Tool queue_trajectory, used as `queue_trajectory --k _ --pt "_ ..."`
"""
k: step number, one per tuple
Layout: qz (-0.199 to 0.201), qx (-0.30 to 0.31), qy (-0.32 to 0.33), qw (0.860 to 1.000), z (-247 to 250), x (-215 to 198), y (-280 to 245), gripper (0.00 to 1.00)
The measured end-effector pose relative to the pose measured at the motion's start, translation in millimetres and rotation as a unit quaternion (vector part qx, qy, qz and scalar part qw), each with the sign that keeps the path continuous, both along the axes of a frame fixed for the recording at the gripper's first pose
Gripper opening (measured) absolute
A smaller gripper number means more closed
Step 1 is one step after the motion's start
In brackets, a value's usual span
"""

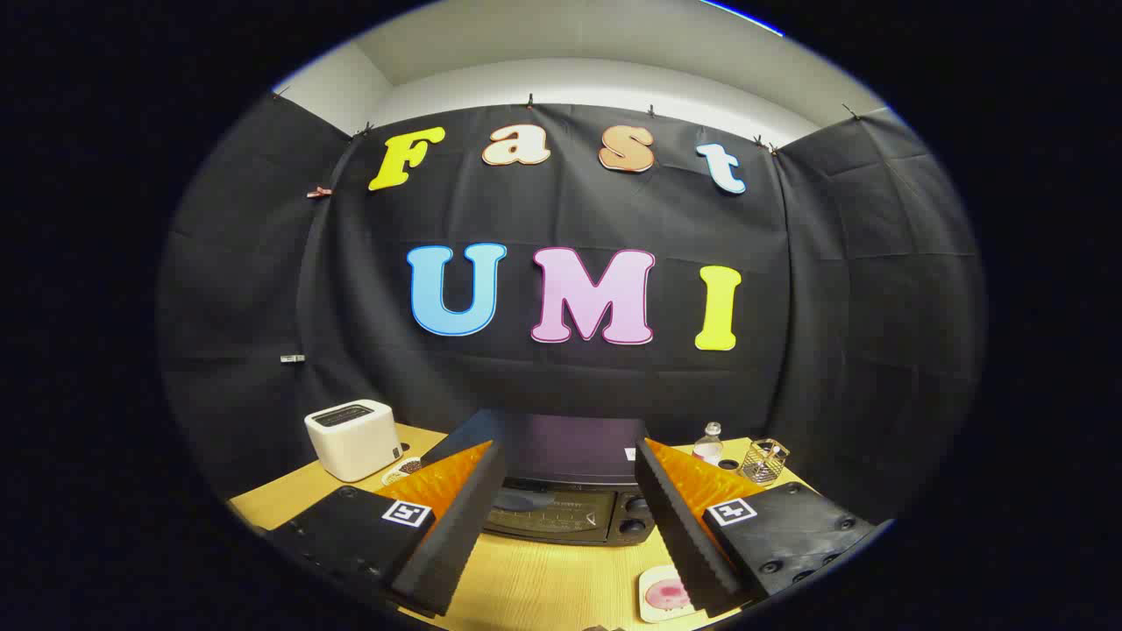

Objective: Open the toaster oven, put the food inside, and close the toaster oven door.

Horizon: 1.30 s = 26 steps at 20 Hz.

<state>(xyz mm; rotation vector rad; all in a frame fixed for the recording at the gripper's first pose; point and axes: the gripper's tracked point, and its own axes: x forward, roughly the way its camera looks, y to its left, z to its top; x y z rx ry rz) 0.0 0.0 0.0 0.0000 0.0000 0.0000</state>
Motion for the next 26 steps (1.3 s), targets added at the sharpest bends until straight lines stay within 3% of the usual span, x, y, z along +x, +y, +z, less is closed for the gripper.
queue_trajectory --k 26 --pt "-0.005 0.005 0.015 1.000 -8.2 17.5 3.4 0.98"
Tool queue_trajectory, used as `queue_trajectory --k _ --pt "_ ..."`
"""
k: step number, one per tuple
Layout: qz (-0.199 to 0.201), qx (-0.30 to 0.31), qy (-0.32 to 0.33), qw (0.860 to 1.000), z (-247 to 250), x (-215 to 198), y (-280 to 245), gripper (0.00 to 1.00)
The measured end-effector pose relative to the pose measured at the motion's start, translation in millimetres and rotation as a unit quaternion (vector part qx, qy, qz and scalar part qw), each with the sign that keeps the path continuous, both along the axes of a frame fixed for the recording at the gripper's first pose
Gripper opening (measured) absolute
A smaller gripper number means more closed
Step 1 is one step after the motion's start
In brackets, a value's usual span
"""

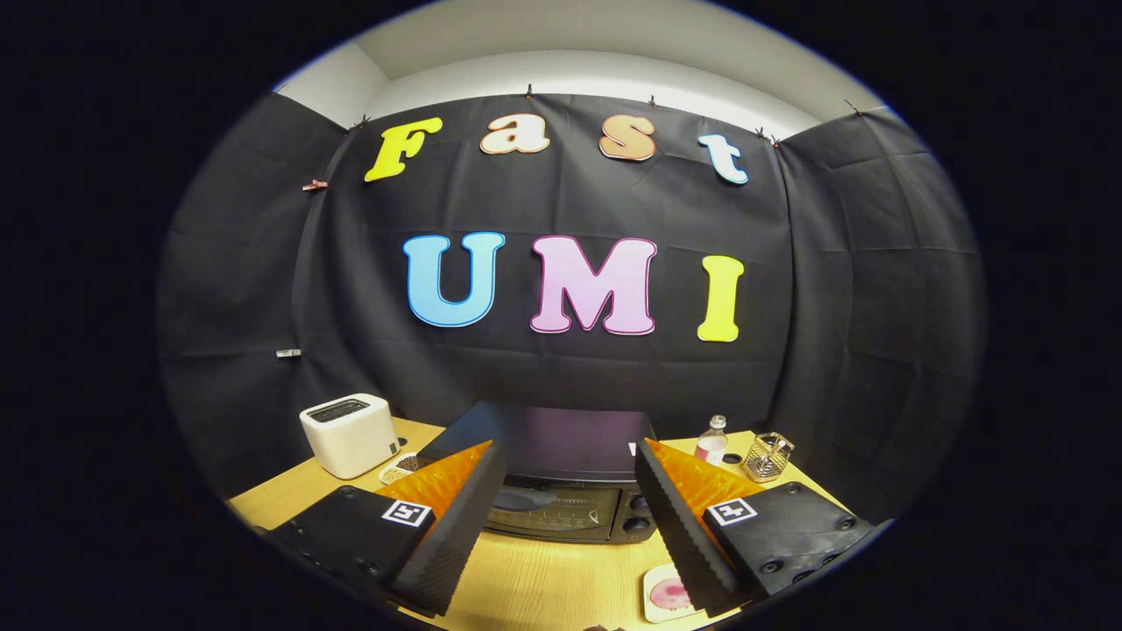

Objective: Open the toaster oven, put the food inside, and close the toaster oven door.

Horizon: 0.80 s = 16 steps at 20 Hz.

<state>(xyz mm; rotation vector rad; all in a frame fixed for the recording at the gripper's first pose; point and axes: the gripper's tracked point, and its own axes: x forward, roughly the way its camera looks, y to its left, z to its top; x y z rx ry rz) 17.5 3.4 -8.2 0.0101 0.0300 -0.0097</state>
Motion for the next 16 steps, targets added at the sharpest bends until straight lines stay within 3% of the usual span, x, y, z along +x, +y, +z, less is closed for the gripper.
queue_trajectory --k 10,16 --pt "-0.024 0.012 0.031 0.999 -17.1 55.0 1.3 0.98" --pt "-0.034 0.003 0.073 0.997 -56.6 94.0 21.2 0.99"
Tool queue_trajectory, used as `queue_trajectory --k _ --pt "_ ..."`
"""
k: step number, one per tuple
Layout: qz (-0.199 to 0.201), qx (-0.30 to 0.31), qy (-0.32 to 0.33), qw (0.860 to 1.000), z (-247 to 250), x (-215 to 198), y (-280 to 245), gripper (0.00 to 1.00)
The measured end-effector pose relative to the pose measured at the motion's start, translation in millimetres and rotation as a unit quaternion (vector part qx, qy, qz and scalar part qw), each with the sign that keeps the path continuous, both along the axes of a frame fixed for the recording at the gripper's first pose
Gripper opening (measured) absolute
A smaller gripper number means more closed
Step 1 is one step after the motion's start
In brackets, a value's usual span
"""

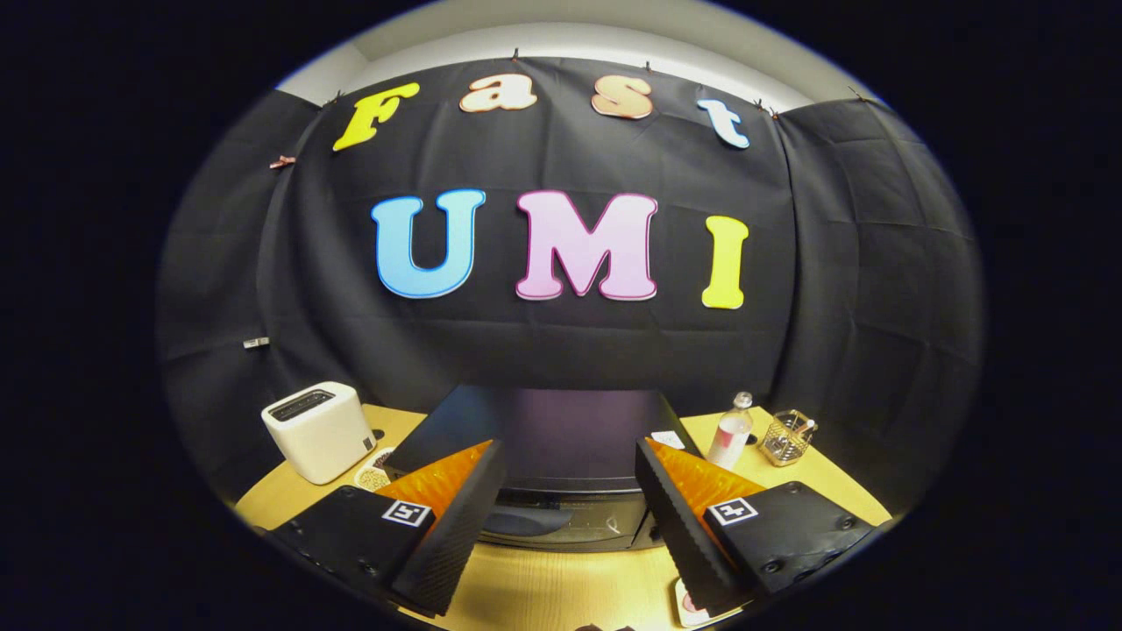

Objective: Open the toaster oven, put the food inside, and close the toaster oven door.

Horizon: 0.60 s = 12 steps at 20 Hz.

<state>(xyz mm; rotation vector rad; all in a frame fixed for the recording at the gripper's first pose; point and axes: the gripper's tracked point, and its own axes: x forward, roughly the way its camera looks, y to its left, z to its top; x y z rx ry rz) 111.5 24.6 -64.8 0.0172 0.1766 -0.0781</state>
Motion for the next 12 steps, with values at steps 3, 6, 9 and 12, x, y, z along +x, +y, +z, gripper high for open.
queue_trajectory --k 3,6,9,12 --pt "-0.001 -0.001 0.031 1.000 -26.2 13.5 11.8 0.99" --pt "-0.004 -0.001 0.058 0.998 -49.8 22.5 17.9 0.99" --pt "-0.003 -0.011 0.087 0.996 -73.2 31.0 20.9 0.99" --pt "0.004 -0.002 0.098 0.995 -81.3 38.5 27.8 0.99"
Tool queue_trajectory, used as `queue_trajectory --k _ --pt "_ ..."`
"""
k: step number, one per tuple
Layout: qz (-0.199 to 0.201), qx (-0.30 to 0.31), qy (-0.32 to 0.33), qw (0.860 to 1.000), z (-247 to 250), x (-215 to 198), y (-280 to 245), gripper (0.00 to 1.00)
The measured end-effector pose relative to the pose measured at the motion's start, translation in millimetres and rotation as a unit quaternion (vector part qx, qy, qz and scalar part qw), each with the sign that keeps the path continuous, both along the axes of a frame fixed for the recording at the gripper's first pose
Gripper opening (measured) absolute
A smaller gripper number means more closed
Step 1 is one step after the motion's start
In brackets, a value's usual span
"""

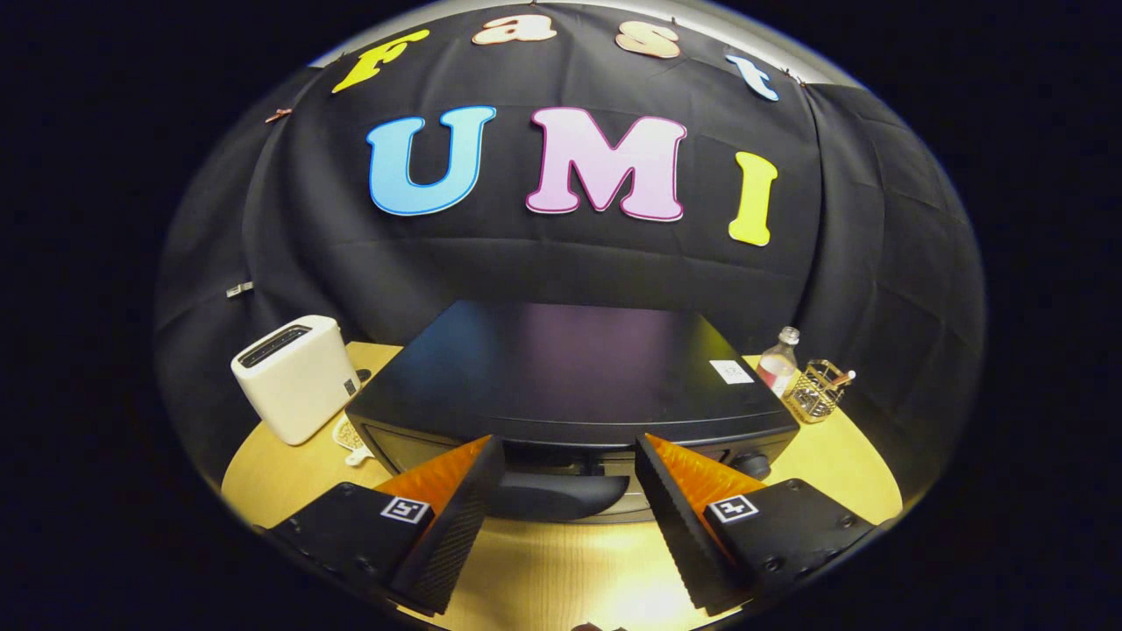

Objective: Open the toaster oven, put the food inside, and close the toaster oven door.

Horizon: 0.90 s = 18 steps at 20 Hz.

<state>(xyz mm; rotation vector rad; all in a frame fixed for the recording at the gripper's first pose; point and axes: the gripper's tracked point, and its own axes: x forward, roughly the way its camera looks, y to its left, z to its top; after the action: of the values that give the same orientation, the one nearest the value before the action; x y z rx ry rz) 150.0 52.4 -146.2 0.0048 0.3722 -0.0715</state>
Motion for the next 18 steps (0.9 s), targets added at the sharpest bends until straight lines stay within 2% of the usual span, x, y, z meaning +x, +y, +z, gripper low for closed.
queue_trajectory --k 4,18 --pt "-0.010 0.032 0.027 0.999 -8.2 -4.9 6.5 1.00" --pt "0.013 0.018 0.081 0.996 -15.6 -35.2 11.0 1.00"
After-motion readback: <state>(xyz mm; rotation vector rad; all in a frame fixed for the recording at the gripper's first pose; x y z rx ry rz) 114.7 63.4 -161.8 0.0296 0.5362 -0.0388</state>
